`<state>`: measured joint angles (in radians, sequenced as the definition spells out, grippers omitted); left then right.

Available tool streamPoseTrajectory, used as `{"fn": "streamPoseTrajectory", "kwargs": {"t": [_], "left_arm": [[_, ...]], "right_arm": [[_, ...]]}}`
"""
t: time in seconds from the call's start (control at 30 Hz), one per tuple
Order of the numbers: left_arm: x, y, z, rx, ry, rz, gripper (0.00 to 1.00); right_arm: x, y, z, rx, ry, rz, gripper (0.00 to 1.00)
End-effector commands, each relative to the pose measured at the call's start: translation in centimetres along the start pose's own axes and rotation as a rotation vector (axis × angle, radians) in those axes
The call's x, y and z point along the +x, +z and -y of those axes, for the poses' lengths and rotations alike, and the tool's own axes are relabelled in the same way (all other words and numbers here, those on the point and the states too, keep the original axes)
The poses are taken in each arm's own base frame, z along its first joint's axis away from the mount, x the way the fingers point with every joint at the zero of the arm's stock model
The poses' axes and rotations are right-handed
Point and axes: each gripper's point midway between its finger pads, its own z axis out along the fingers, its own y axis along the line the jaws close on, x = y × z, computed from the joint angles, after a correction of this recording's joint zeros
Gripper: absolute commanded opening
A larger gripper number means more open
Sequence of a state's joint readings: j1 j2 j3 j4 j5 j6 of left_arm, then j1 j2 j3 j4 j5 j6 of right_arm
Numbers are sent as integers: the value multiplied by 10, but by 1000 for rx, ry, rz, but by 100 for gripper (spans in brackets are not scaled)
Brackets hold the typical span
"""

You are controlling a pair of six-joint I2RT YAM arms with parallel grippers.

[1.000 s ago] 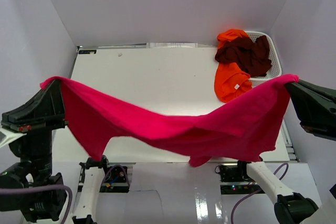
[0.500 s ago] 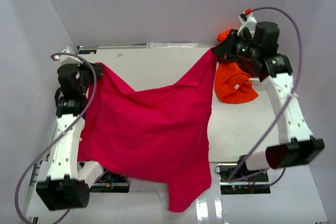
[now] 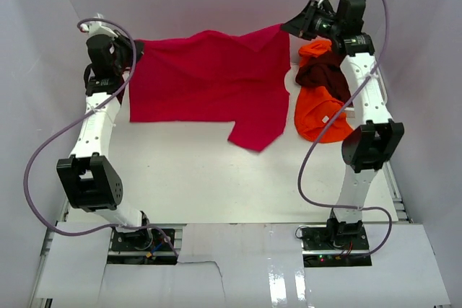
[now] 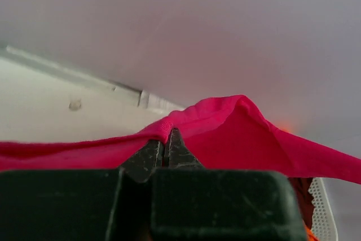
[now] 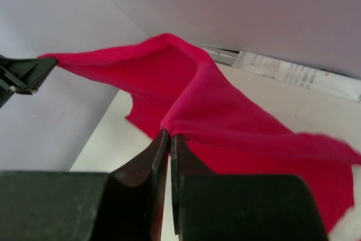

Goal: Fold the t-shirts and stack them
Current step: Flatten out the tshirt

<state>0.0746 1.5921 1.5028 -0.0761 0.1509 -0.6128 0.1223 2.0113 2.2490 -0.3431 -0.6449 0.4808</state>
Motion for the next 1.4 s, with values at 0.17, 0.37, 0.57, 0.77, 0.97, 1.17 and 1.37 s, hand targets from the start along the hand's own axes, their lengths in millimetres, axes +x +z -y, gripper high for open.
{"fn": "streamPoseTrajectory", "kwargs": {"t": [0.17,0.37,0.57,0.77,0.97,1.17,1.37], "left_arm": [[-40,-96,50,190,38,217,0],[88,-127,-27,23,-97,-44,0],[170,-162,-93,-300,-240,-285,0],[212,-208,-145,-682,-267,-471,0],[248,-244,-167,-874,-287,-653,0],[275,-262,-171,-859,-343,-677,0],[276,-269,-170,-870,-377,-652,0]], "right_arm": [[-46,-135,-135,-250,-405,282,8],[94,-133,-71,-110,-54,31,8],[250,-142,-38,98,274,-365,8],[350,-201,-21,342,405,-617,8],[402,-254,-33,407,496,-743,8],[436,-295,-30,516,498,-763,8],[438,-308,-43,497,497,-769,8]]}}
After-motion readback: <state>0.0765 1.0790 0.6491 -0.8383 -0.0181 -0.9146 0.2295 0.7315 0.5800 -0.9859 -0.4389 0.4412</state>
